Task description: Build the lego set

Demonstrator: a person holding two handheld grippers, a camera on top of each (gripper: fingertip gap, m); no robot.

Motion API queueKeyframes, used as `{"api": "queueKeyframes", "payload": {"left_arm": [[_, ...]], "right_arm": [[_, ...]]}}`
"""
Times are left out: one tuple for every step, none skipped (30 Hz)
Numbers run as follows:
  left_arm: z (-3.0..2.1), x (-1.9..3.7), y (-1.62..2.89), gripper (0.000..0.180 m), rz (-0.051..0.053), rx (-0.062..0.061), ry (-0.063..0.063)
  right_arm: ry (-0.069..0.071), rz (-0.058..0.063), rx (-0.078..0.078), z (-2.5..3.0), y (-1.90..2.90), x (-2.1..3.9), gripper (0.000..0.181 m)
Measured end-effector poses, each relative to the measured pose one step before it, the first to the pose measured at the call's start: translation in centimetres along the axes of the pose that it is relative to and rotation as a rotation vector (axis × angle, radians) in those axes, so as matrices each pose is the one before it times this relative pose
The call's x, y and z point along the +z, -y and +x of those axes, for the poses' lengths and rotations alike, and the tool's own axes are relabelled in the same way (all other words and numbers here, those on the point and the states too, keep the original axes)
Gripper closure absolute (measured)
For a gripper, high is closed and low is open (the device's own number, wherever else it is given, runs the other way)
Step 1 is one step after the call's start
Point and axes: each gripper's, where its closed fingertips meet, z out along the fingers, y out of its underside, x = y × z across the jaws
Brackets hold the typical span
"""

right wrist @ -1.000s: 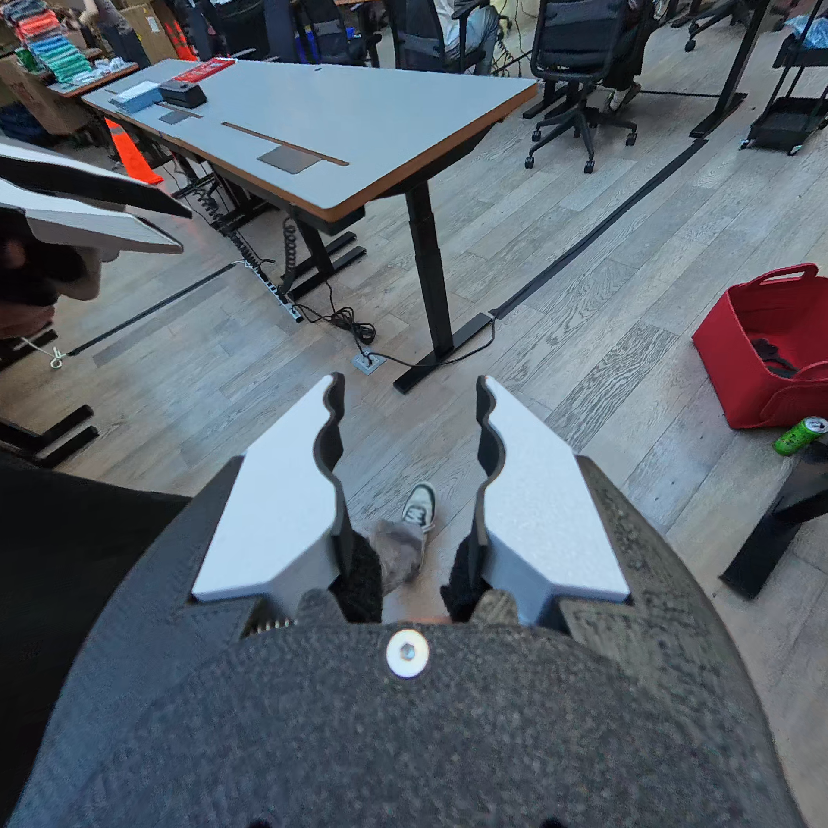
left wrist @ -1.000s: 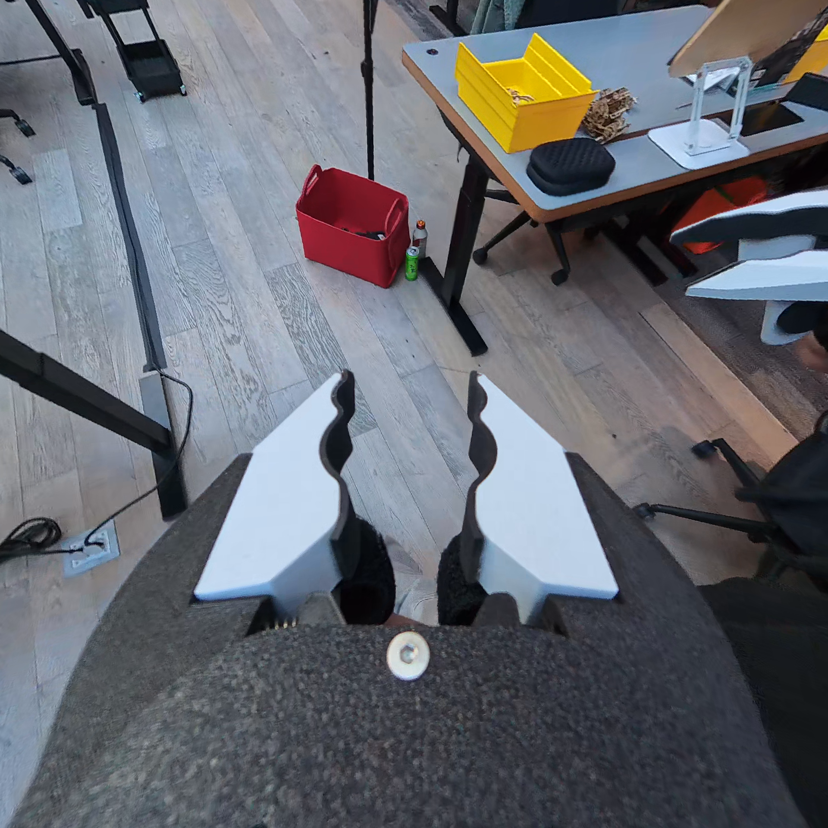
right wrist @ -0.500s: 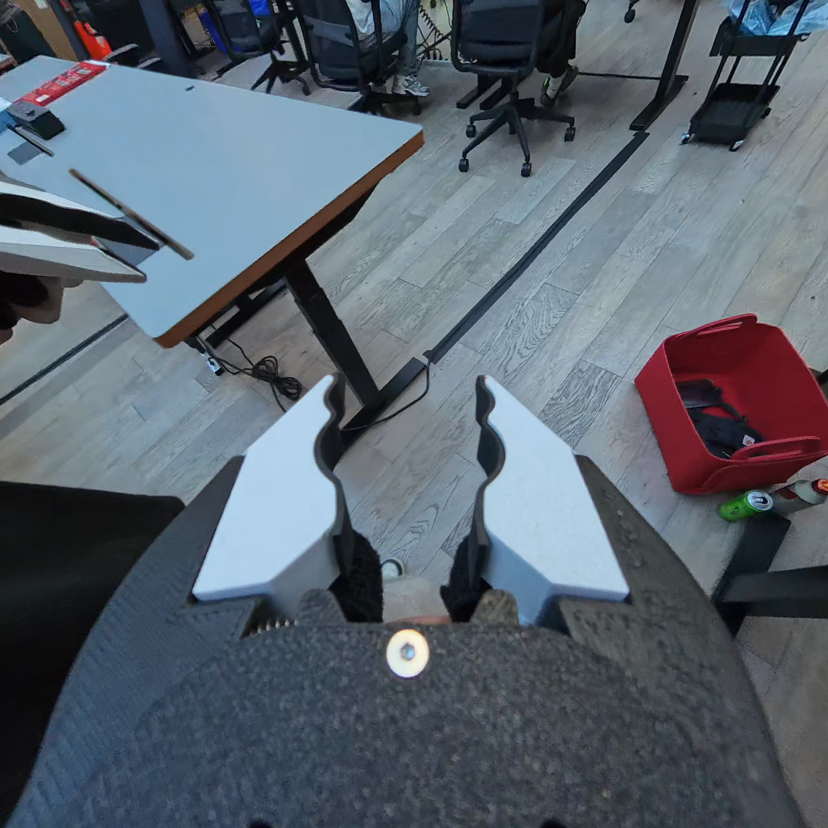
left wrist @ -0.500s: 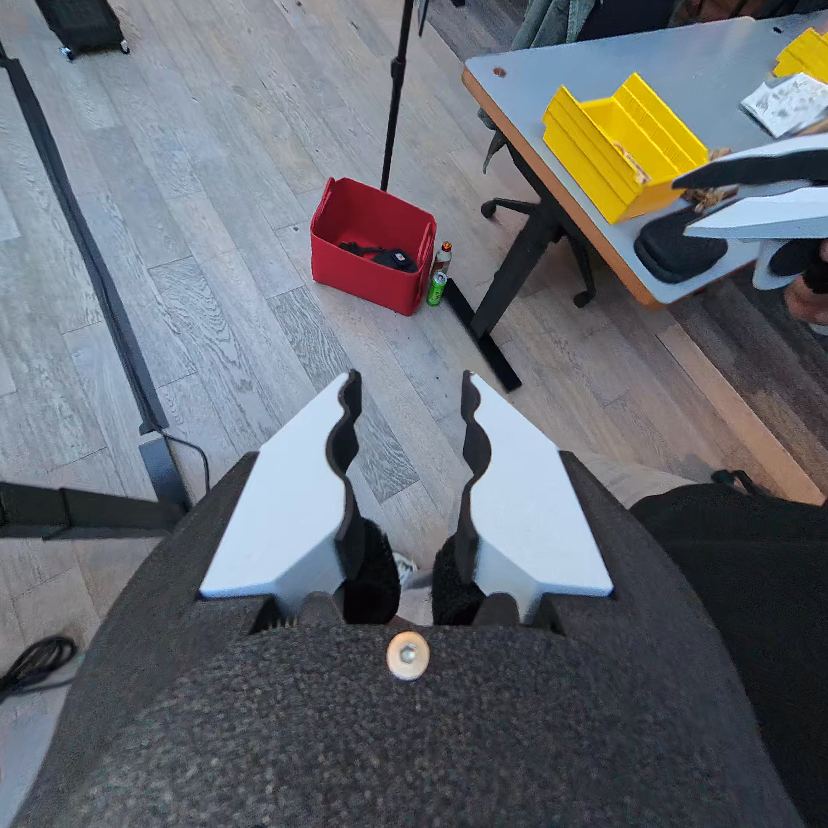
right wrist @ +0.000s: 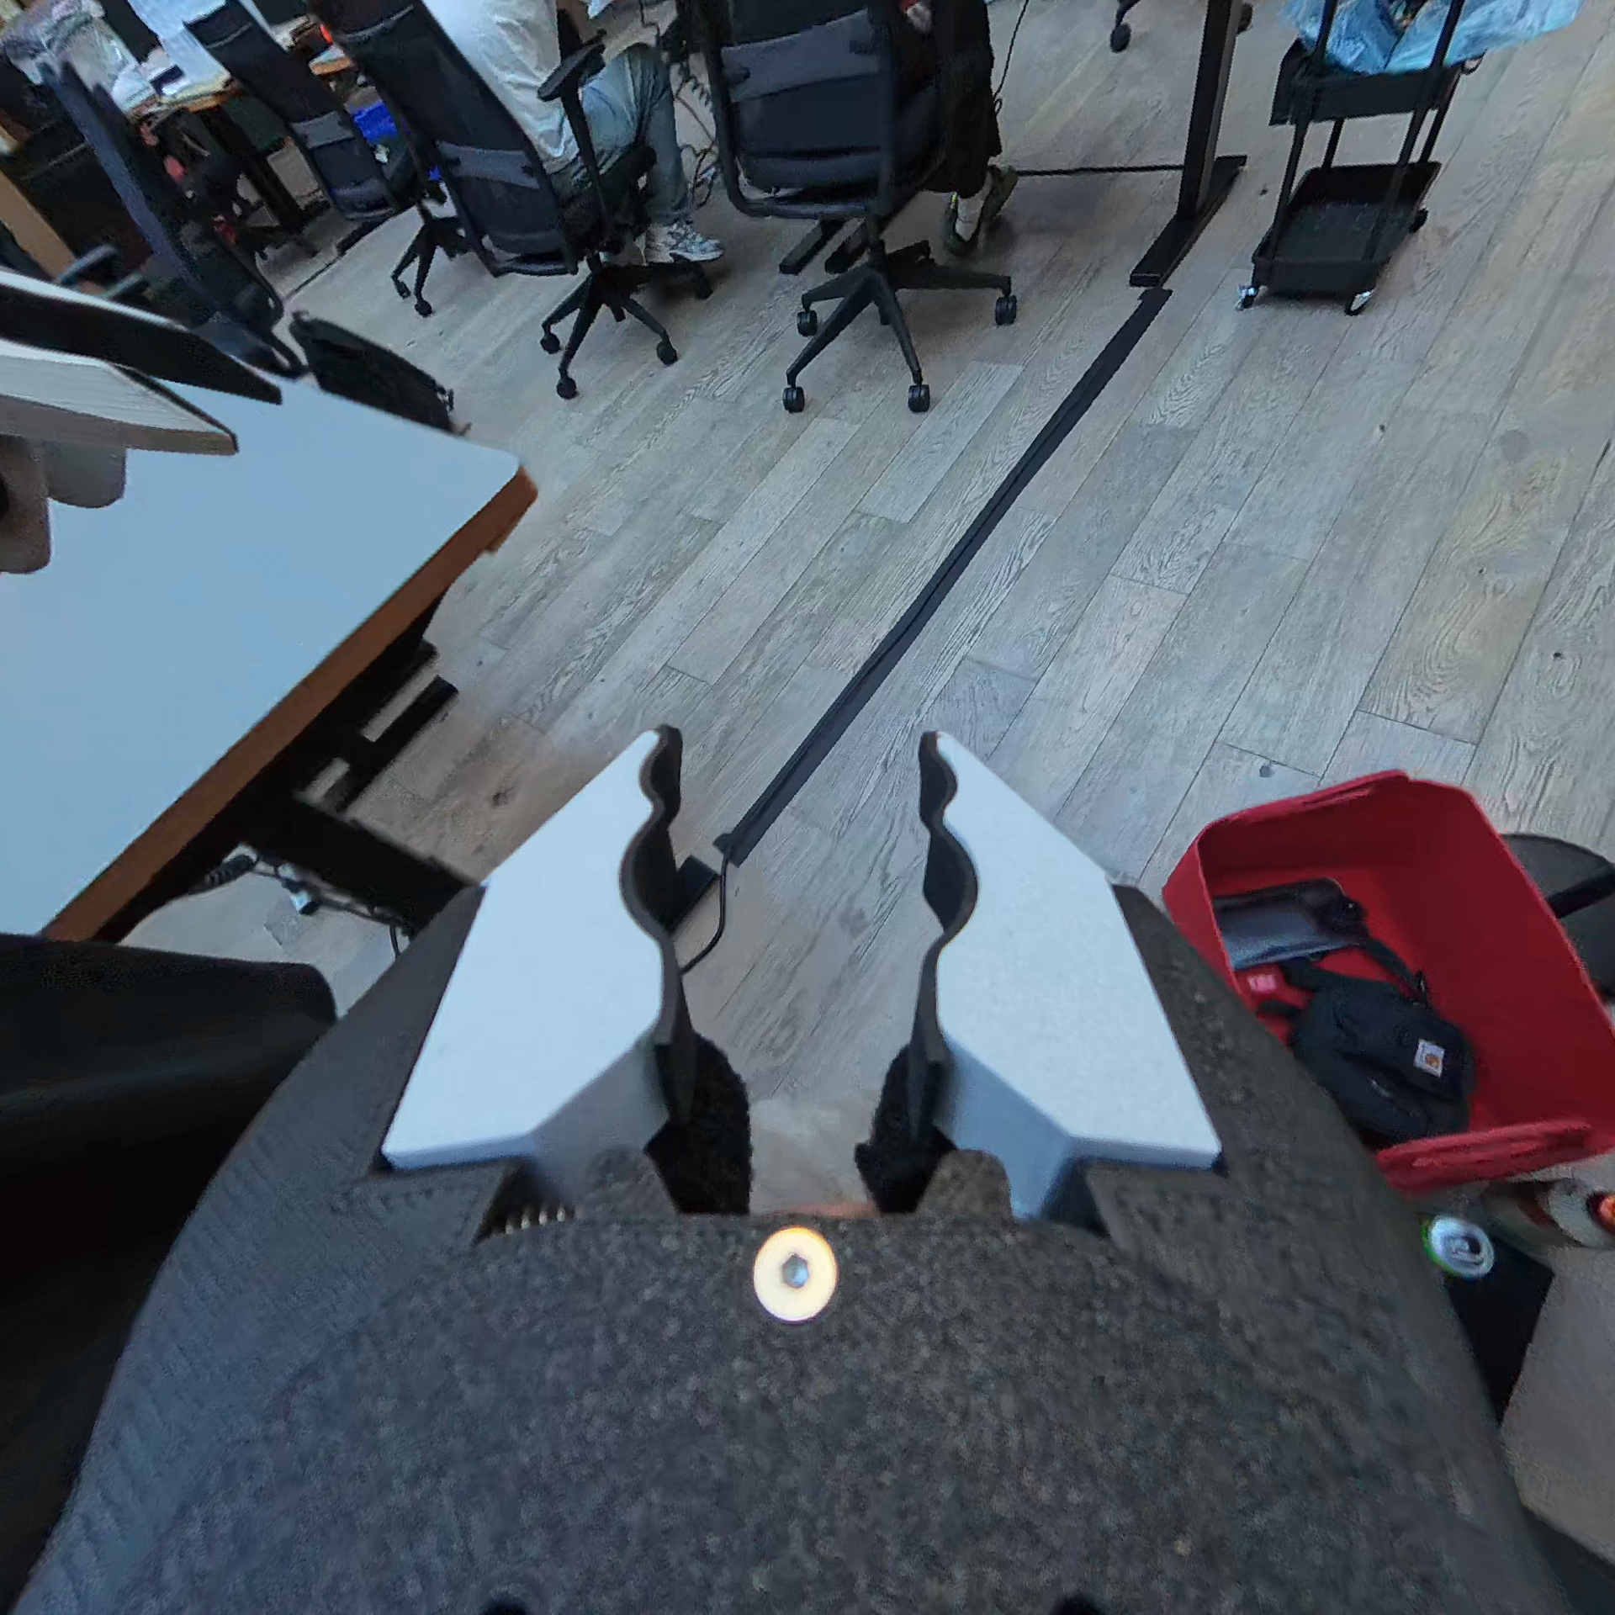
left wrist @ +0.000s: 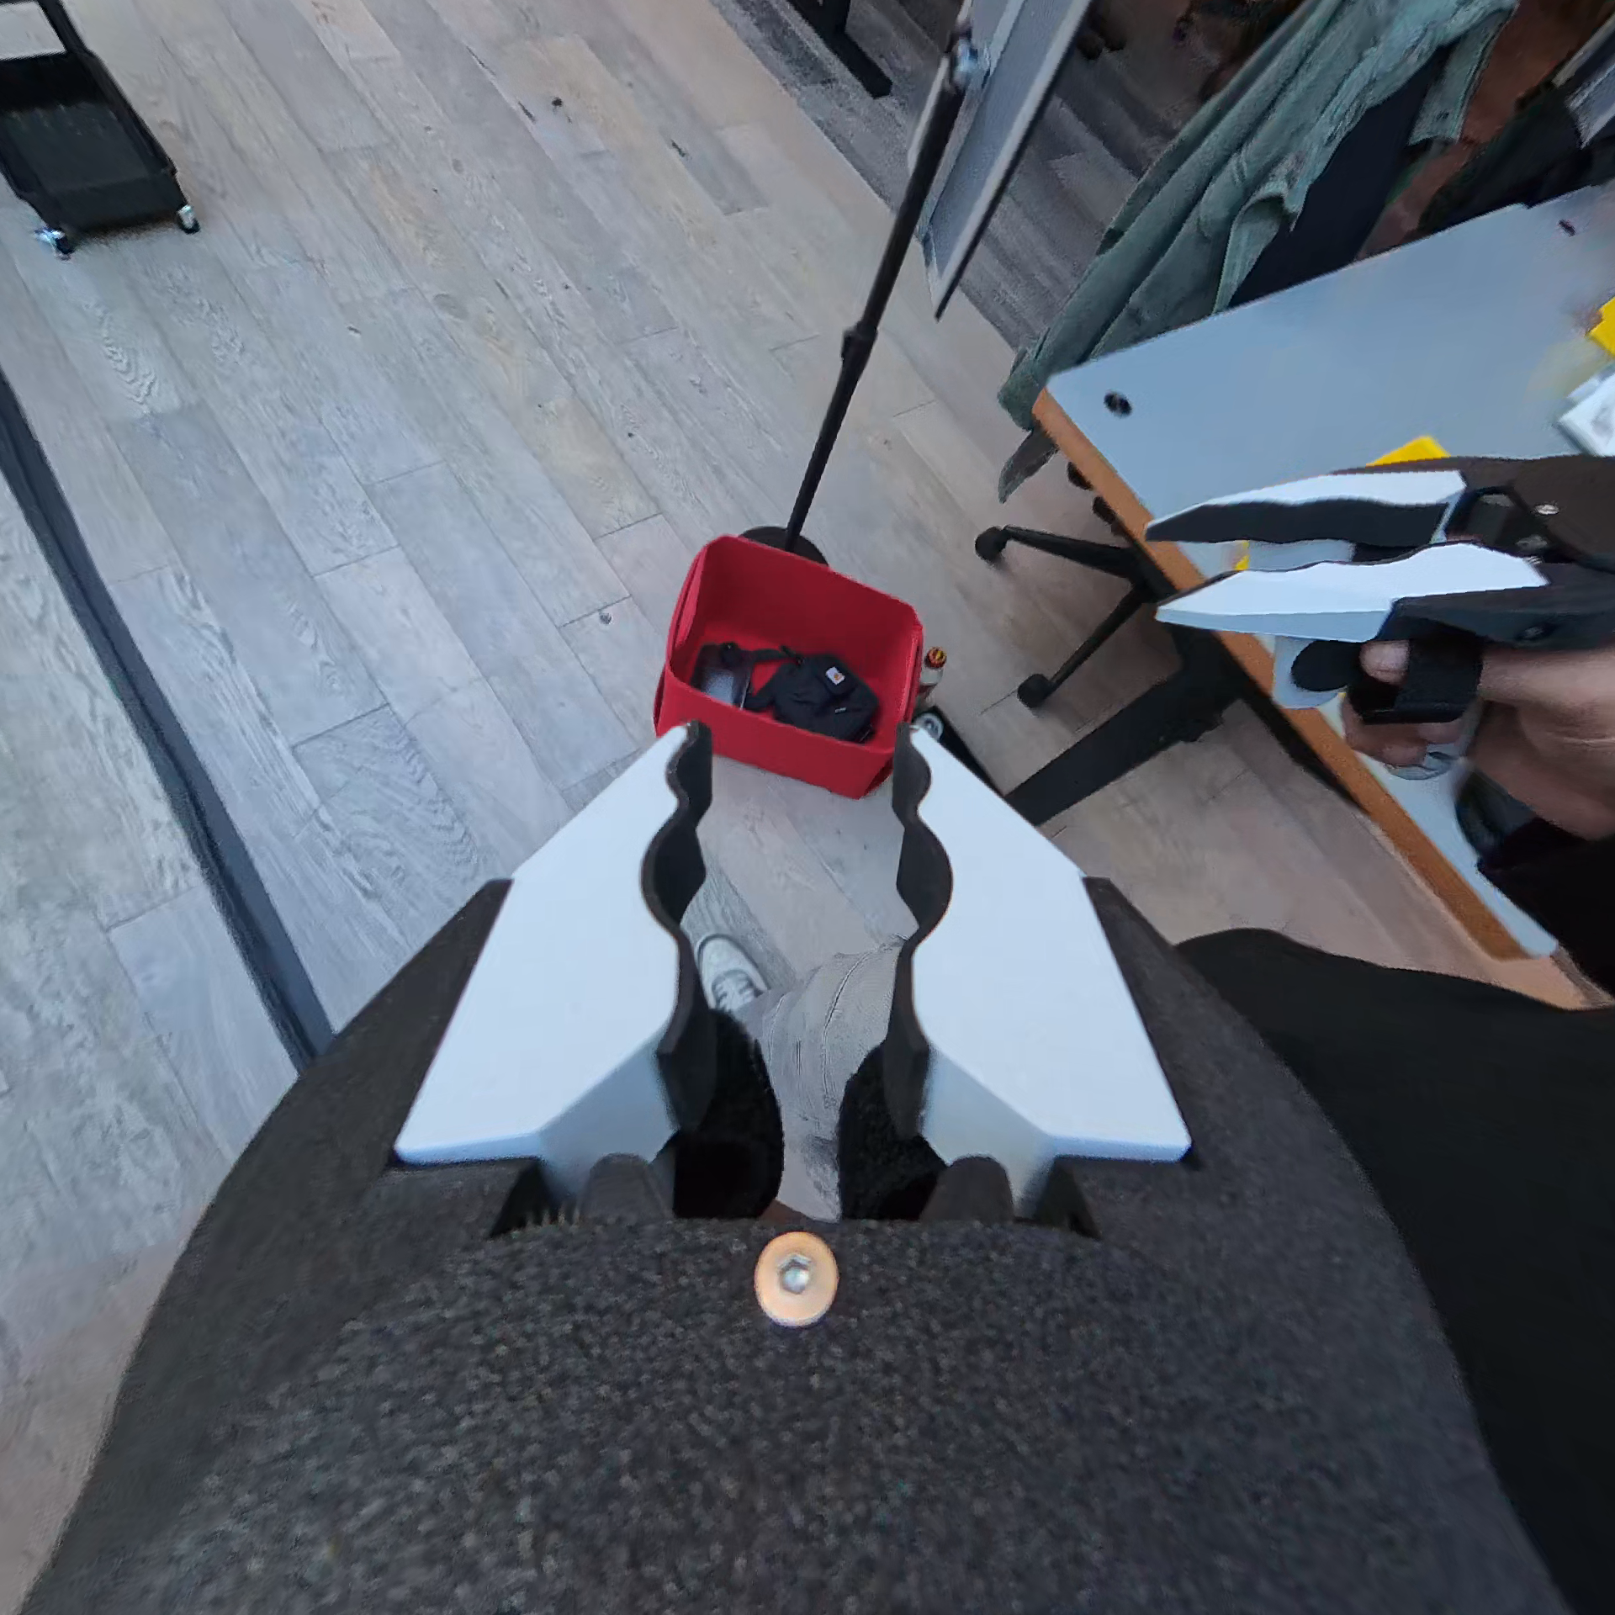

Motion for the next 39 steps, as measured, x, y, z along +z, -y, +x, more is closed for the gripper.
{"api": "queueKeyframes", "payload": {"left_arm": [[-1.138,1.689,2.544,0.141,0.0008,-0.0048,-0.0213],[-1.234,1.655,2.39,0.141,-0.0007,0.0027,-0.0138],[-1.406,1.602,2.159,0.141,-0.0074,0.0115,-0.0004],[-1.542,1.579,1.909,0.141,-0.0102,0.0145,0.0093],[-1.509,1.596,1.758,0.141,-0.0086,0.0111,0.0075],[-1.388,1.617,1.679,0.141,-0.0057,0.0052,-0.0009],[-1.305,1.686,1.541,0.141,-0.006,0.0007,-0.0069],[-1.356,1.812,1.39,0.141,-0.0109,-0.0007,-0.0067],[-1.427,1.924,1.275,0.141,-0.0151,0.0002,-0.0052],[-1.425,1.944,1.298,0.141,-0.0135,0.0025,-0.0079],[-1.393,1.987,1.404,0.141,-0.007,0.0052,-0.0117],[-1.381,2.008,1.492,0.141,-0.0026,0.0079,-0.0136],[-1.474,2.077,1.525,0.141,-0.0044,0.0105,-0.0143],[-1.622,2.122,1.522,0.141,-0.0075,0.0135,-0.0128],[-1.764,2.03,1.621,0.141,-0.0066,0.0171,-0.0115],[-1.819,1.895,1.773,0.14,-0.0014,0.0208,-0.0101],[-1.889,1.765,1.888,0.141,0.0054,0.024,-0.0079],[-2.023,1.681,1.925,0.141,0.0068,0.0249,-0.0027],[-2.171,1.628,1.846,0.141,-0.0041,0.0207,0.0028],[-2.114,1.504,1.87,0.14,-0.0127,0.0139,0.0027],[-1.951,1.339,2.071,0.141,-0.0045,0.0088,-0.005],[-1.744,1.257,2.325,0.141,0.009,0.006,-0.0141],[-1.666,1.344,2.286,0.141,0.0123,0.0051,-0.0187],[-1.66,1.481,1.999,0.141,0.0022,0.0073,-0.0185],[-1.659,1.506,1.696,0.141,-0.0109,0.0107,-0.0131],[-1.698,1.414,1.522,0.141,-0.0146,0.0116,-0.0056],[-1.623,1.342,1.613,0.141,-0.0051,0.0098,-0.0048],[-1.457,1.366,1.628,0.141,0.0042,0.0061,-0.0102],[-1.336,1.419,1.554,0.142,0.0028,0.0008,-0.0146],[-1.289,1.54,1.422,0.143,-0.0026,-0.0038,-0.0151],[-1.275,1.685,1.405,0.143,-0.0047,-0.005,-0.0134],[-1.472,1.96,1.437,0.143,-0.0033,-0.0017,-0.0142],[-1.241,1.932,1.483,0.144,-0.0013,0.0035,-0.0141],[-1.134,1.935,1.545,0.144,-0.0003,0.0075,-0.01],[-1.183,2.026,1.601,0.144,-0.0015,0.01,-0.0057],[-1.192,2.128,1.605,0.144,-0.0037,0.0099,-0.0038],[-1.2,2.225,1.688,0.144,-0.0052,0.0063,-0.0045],[-1.169,2.301,1.799,0.144,-0.0039,0.0015,-0.0071],[-1.153,2.334,1.868,0.144,-0.0043,-0.0032,-0.0094]], "right_arm": [[0.004,0.0263,0.0033,1.819,2.447,1.386,0.127],[0.0038,0.0251,-0.0038,1.885,2.353,1.451,0.127],[0.0029,0.0025,-0.0074,1.944,1.911,1.572,0.127],[-0.0015,-0.0161,-0.0114,2.045,1.695,1.63,0.127],[-0.0046,-0.0149,-0.0188,2.002,1.751,1.489,0.127],[-0.0059,0.0,-0.0255,1.868,1.938,1.308,0.127],[-0.0086,0.0148,-0.0243,1.842,2.032,1.276,0.127],[-0.0072,0.0192,-0.0137,1.866,1.886,1.369,0.128],[-0.0012,0.0126,-0.0017,1.856,1.598,1.402,0.128],[0.0024,0.004,0.0056,1.633,1.293,1.525,0.128],[0.0014,0.0018,0.0056,1.701,1.074,1.704,0.128],[-0.0028,0.0019,0.0019,1.69,0.887,1.762,0.128],[-0.0069,-0.0023,0.0005,1.717,0.642,1.864,0.128],[-0.0099,-0.0089,0.0029,1.738,0.402,1.955,0.128],[-0.0106,-0.0114,0.0092,1.772,0.296,2.021,0.129],[-0.0096,-0.0082,0.0171,1.74,0.356,2.121,0.128],[-0.0057,-0.0042,0.0249,1.642,0.461,2.025,0.129],[-0.0032,0.0002,0.033,1.597,0.674,1.945,0.128],[-0.0046,-0.002,0.0413,1.641,0.89,1.877,0.128],[-0.007,-0.0065,0.0414,1.567,1.218,1.651,0.128],[-0.0098,-0.005,0.0262,1.372,1.596,1.322,0.128],[-0.015,0.0088,0.0044,1.412,2.074,1.161,0.128],[-0.0181,0.0181,-0.0106,1.477,2.286,0.916,0.128],[-0.0153,0.0075,-0.0169,1.513,1.946,1.096,0.128],[-0.015,-0.0104,-0.0174,1.679,1.493,1.131,0.128],[-0.0198,-0.0203,-0.013,1.889,1.096,0.799,0.129],[-0.0226,-0.0145,-0.0066,2.022,1.127,0.959,0.128],[-0.0192,-0.0012,0.0002,1.986,1.23,0.908,0.128],[-0.0171,0.0087,0.0071,1.991,1.251,0.964,0.128],[-0.0165,0.0108,0.0119,2.031,1.12,1.034,0.129],[-0.0152,0.0073,0.0137,2.046,0.962,1.22,0.129],[-0.0134,0.004,0.0128,2.056,0.795,1.357,0.129],[-0.0118,0.0051,0.011,2.068,0.718,1.465,0.129],[-0.0102,0.0057,0.0116,2.094,0.723,1.614,0.129],[-0.0042,0.0031,0.0136,2.133,0.666,1.813,0.129],[0.0023,-0.0017,0.0157,2.035,0.67,1.857,0.129],[0.0079,-0.0046,0.0141,2.006,0.798,1.848,0.129],[0.0082,-0.0033,0.0058,2.064,1.008,1.766,0.129],[0.0024,0.0008,-0.0031,2.196,1.207,1.666,0.129]]}}
